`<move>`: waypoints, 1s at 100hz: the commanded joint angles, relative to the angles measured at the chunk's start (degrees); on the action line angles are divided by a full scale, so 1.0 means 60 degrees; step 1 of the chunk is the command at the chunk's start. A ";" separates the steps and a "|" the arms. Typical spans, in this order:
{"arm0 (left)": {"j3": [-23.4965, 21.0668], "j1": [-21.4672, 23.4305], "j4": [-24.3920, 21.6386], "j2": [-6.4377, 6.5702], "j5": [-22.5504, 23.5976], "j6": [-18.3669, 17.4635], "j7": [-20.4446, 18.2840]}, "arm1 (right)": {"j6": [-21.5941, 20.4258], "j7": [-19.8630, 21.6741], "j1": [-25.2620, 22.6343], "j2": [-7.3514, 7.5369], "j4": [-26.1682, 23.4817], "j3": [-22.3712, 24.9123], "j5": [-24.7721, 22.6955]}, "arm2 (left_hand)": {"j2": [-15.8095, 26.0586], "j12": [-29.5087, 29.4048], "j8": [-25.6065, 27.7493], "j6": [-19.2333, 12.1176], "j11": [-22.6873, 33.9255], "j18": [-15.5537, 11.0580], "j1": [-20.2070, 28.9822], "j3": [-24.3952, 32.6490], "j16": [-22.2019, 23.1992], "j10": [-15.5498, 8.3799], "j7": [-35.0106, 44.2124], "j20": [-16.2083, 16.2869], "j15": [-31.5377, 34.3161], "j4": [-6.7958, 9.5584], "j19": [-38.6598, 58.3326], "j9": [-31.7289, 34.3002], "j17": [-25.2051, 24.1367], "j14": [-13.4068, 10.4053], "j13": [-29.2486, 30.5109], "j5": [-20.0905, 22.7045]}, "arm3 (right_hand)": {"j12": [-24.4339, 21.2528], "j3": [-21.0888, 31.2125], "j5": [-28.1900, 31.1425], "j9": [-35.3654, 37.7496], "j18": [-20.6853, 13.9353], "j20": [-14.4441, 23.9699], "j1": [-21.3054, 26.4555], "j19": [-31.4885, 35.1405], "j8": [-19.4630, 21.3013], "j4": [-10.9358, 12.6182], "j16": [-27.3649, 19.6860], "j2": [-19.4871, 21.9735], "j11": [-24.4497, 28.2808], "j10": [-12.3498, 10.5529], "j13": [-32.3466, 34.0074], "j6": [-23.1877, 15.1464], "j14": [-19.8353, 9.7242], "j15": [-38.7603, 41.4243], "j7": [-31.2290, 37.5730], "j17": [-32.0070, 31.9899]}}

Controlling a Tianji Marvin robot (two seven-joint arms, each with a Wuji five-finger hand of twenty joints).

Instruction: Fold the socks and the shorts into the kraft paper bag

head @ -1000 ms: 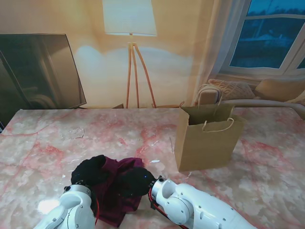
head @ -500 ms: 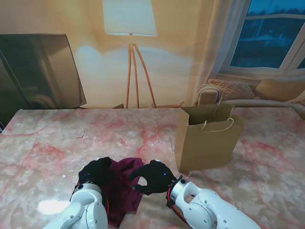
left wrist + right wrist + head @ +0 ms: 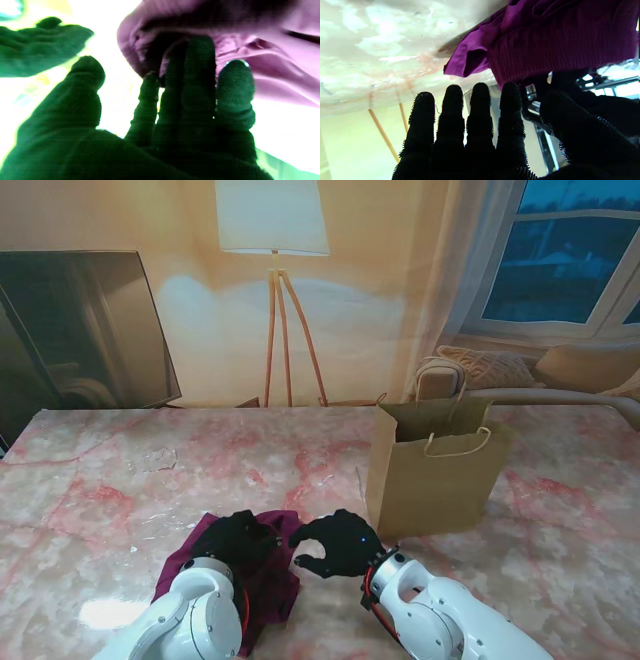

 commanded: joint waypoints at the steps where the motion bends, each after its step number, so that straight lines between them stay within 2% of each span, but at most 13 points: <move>1: -0.0048 0.0256 -0.0250 -0.0052 -0.0329 -0.0257 -0.0009 | 0.0084 -0.0065 -0.0092 -0.0025 -0.0045 0.0074 -0.0004 | 0.0249 -0.0175 -0.0570 0.0185 -0.0186 0.0056 -0.0092 -0.0538 -0.0115 0.0522 -0.0396 0.0273 -0.0205 0.0571 -0.0078 -0.0336 -0.0146 0.0351 -0.0157 0.0000 | -0.0082 -0.0170 -0.0012 -0.0042 0.0055 -0.0095 -0.0391 0.0094 0.0101 0.0429 0.0120 0.0122 -0.0047 0.0130 0.0184 0.0039 -0.0016 0.0141 -0.0223 0.0020; 20: -0.0521 0.0861 -0.0633 -0.0064 -0.0928 -0.1338 0.0096 | 0.0198 -0.0081 -0.0107 -0.0033 -0.0085 0.0141 -0.0029 | 0.0679 -0.0410 -0.2226 0.0371 -0.0763 0.0491 0.0075 -0.1493 -0.0342 0.0968 -0.2130 0.0594 -0.0440 0.0635 -0.0429 -0.0851 -0.0742 0.0738 -0.0722 0.0493 | -0.0077 -0.0257 0.0012 -0.0014 0.0100 -0.0083 -0.0389 0.0134 0.0134 0.0440 0.0151 0.0208 -0.0031 0.0148 0.0224 0.0001 0.0013 0.0158 -0.0255 0.0036; 26: -0.0681 0.1055 -0.0723 -0.0082 -0.0882 -0.1543 0.0257 | 0.0243 -0.0103 -0.0096 -0.0049 -0.0096 0.0121 0.0014 | 0.0801 -0.0471 -0.2683 0.0130 -0.0864 0.0635 0.0221 -0.1623 -0.0359 0.0939 -0.2541 0.0704 -0.0419 0.0634 -0.0458 -0.0745 -0.0877 0.0806 -0.0788 0.0922 | -0.0067 -0.0287 0.0060 0.0022 0.0128 -0.0075 -0.0382 0.0157 0.0153 0.0444 0.0167 0.0258 -0.0005 0.0182 0.0257 0.0025 0.0060 0.0176 -0.0244 0.0047; 31: -0.0837 0.1211 -0.0762 -0.0121 -0.0771 -0.1688 0.0538 | 0.0317 -0.0199 -0.0080 -0.0071 -0.0100 0.0073 0.0009 | 0.0879 -0.0478 -0.2714 -0.0231 -0.0845 0.0650 0.0417 -0.1548 -0.0360 0.0721 -0.2403 0.0736 -0.0401 0.0661 -0.0488 -0.0544 -0.0967 0.0801 -0.0816 0.1443 | -0.0058 -0.0296 0.0103 0.0050 0.0155 -0.0065 -0.0375 0.0192 0.0168 0.0450 0.0187 0.0273 0.0016 0.0195 0.0313 0.0042 0.0106 0.0208 -0.0231 0.0090; 38: -0.1118 0.1397 -0.0759 -0.0192 -0.0514 -0.1893 0.1030 | 0.0480 -0.0297 -0.0042 -0.0098 -0.0123 -0.0012 -0.0015 | 0.0929 -0.0463 -0.2677 -0.0339 -0.0833 0.0760 0.0671 -0.1291 -0.0365 0.0542 -0.2112 0.0812 -0.0399 0.0668 -0.0526 -0.0225 -0.1198 0.0801 -0.0878 0.2071 | -0.0047 -0.0327 0.0112 0.0078 0.0201 -0.0066 -0.0404 0.0213 0.0178 0.0450 0.0212 0.0300 0.0044 0.0225 0.0349 0.0040 0.0188 0.0238 -0.0239 0.0115; 44: -0.1411 0.1543 -0.0788 -0.0242 -0.0283 -0.1961 0.1379 | 0.0653 -0.0340 0.0021 -0.0131 -0.0136 -0.0106 0.0022 | 0.0787 -0.0236 -0.2782 -0.0488 -0.0984 0.0848 0.0514 -0.0140 -0.0342 0.0375 -0.1810 0.1152 -0.0420 0.0458 -0.0732 -0.0055 -0.1457 0.0798 -0.1015 0.2316 | -0.0039 -0.0358 0.0130 0.0080 0.0228 -0.0071 -0.0407 0.0228 0.0189 0.0451 0.0234 0.0298 0.0061 0.0264 0.0384 0.0103 0.0244 0.0266 -0.0239 0.0152; 49: -0.1705 0.1660 -0.0774 -0.0267 -0.0060 -0.2192 0.1674 | 0.0790 -0.0365 0.0102 -0.0169 -0.0130 -0.0200 0.0114 | 0.0613 -0.0179 -0.2691 -0.0683 -0.1080 0.1005 0.0646 0.0215 -0.0334 0.0287 -0.1615 0.1242 -0.0565 0.0302 -0.0932 -0.0088 -0.1863 0.0807 -0.1297 0.2441 | -0.0030 -0.0375 0.0107 0.0071 0.0284 -0.0074 -0.0399 0.0248 0.0193 0.0453 0.0256 0.0258 0.0077 0.0293 0.0407 0.0111 0.0310 0.0290 -0.0258 0.0183; 56: -0.2050 0.1759 -0.0697 -0.0337 0.0121 -0.2501 0.2225 | 0.1006 -0.0366 0.0230 -0.0232 -0.0124 -0.0353 0.0310 | -0.0082 0.0020 -0.2624 -0.1018 -0.1117 0.1165 0.1283 0.0728 -0.0217 0.0158 -0.1121 0.1517 -0.0579 -0.0072 -0.1060 0.0091 -0.2172 0.0795 -0.1398 0.2679 | -0.0018 -0.0403 0.0113 0.0050 0.0331 -0.0082 -0.0392 0.0277 0.0202 0.0449 0.0283 0.0221 0.0101 0.0319 0.0435 0.0154 0.0388 0.0319 -0.0269 0.0230; 66: -0.2521 0.1739 -0.0437 -0.0326 0.0686 -0.2961 0.2642 | 0.1333 -0.0491 0.0475 -0.0365 -0.0051 -0.0664 0.0621 | -0.0800 0.0211 -0.2899 -0.1355 -0.1145 0.1190 0.2198 0.1472 -0.0167 -0.0188 -0.0320 0.1692 -0.0731 -0.0319 -0.1456 0.0203 -0.2611 0.0510 -0.1540 0.2619 | 0.0004 -0.0419 0.0155 0.0054 0.0418 -0.0104 -0.0357 0.0308 0.0220 0.0447 0.0313 0.0230 0.0150 0.0393 0.0452 0.0209 0.0501 0.0348 -0.0266 0.0287; 72: -0.2823 0.1682 -0.0267 -0.0249 0.1069 -0.3262 0.2560 | 0.1565 -0.0587 0.0639 -0.0460 -0.0001 -0.0877 0.0805 | -0.0996 0.0683 -0.3019 -0.1511 -0.1410 0.1000 0.2320 0.2154 -0.0134 -0.0486 -0.0314 0.1631 -0.1120 -0.0513 -0.2076 -0.0040 -0.3130 0.0188 -0.1913 0.2333 | 0.0022 -0.0430 0.0191 0.0058 0.0462 -0.0126 -0.0338 0.0327 0.0234 0.0445 0.0326 0.0255 0.0188 0.0440 0.0466 0.0257 0.0553 0.0367 -0.0257 0.0332; 79: -0.3055 0.1550 0.0043 -0.0168 0.1214 -0.3765 0.2451 | 0.1837 -0.0676 0.0842 -0.0580 0.0063 -0.1125 0.1064 | -0.0966 0.0421 -0.3037 -0.1396 -0.1830 0.0815 0.2168 0.3026 -0.0258 -0.0635 -0.0985 0.1409 -0.2295 -0.0581 -0.3478 -0.0796 -0.4452 0.0240 -0.3202 0.1997 | 0.0035 -0.0420 0.0250 0.0072 0.0489 -0.0158 -0.0303 0.0326 0.0244 0.0446 0.0324 0.0278 0.0221 0.0507 0.0444 0.0345 0.0547 0.0362 -0.0246 0.0313; 86: -0.3379 0.1413 0.0388 0.0018 0.1486 -0.4754 0.1910 | 0.2124 -0.0692 0.1074 -0.0689 0.0136 -0.1373 0.1293 | -0.0482 -0.0090 -0.3453 -0.1035 -0.2238 0.0288 0.1677 0.3737 -0.0652 -0.0750 -0.2180 0.1010 -0.3448 -0.0105 -0.4810 -0.1979 -0.5387 -0.0011 -0.4556 0.1429 | 0.0036 -0.0397 0.0280 0.0051 0.0476 -0.0196 -0.0245 0.0336 0.0226 0.0441 0.0309 0.0356 0.0225 0.0542 0.0432 0.0466 0.0531 0.0352 -0.0282 0.0289; 100: -0.3608 0.1068 0.0858 0.0366 0.1677 -0.5810 0.0198 | 0.2639 -0.0696 0.1606 -0.0928 0.0410 -0.1889 0.1759 | -0.0520 -0.0707 -0.4676 -0.0221 -0.3064 -0.0965 0.1520 0.3466 -0.1988 -0.0687 -0.4106 -0.0165 -0.5138 -0.0085 -0.7572 -0.4269 -0.6972 -0.0751 -0.6640 0.0219 | 0.0021 -0.0327 0.0174 -0.0103 0.0424 -0.0270 -0.0144 0.0309 0.0170 0.0430 0.0263 0.0199 0.0183 0.0586 0.0293 0.0581 0.0531 0.0292 -0.0407 0.0190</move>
